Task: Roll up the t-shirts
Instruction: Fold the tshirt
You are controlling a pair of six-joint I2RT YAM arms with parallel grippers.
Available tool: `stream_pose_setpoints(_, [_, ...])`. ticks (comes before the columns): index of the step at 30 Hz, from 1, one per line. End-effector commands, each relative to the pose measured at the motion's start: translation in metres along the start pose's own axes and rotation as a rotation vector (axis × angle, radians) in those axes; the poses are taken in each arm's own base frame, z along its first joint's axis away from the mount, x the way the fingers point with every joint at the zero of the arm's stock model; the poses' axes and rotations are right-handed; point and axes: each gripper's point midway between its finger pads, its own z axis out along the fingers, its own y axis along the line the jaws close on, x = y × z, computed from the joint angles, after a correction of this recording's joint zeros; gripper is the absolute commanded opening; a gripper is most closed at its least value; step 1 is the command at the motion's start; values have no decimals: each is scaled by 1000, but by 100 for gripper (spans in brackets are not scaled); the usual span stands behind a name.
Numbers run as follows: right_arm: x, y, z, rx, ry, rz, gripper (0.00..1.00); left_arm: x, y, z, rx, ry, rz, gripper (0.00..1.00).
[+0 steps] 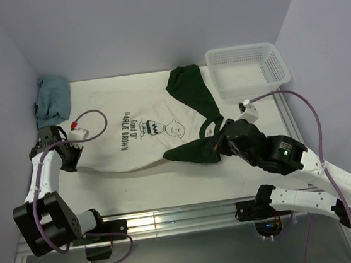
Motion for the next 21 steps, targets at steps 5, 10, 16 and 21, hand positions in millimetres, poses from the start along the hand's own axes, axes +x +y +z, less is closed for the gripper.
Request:
stream_pose_setpoints(5, [-45,46,33,-33,-65,-133,0,-70,29,-9,15,-148,-127,0])
stream_pose_setpoints(10, [-70,29,78,36,-76,-173,0,-102,41,13,49,-167,-186,0])
stream_pose_setpoints(16, [-104,17,118,92,-105,-191,0,-138,51,45,77,-163,-232,0])
stream_pose_setpoints(21, [-120,9,154,127,-98,-208,0,-169,59,66,66,-180,-254,0])
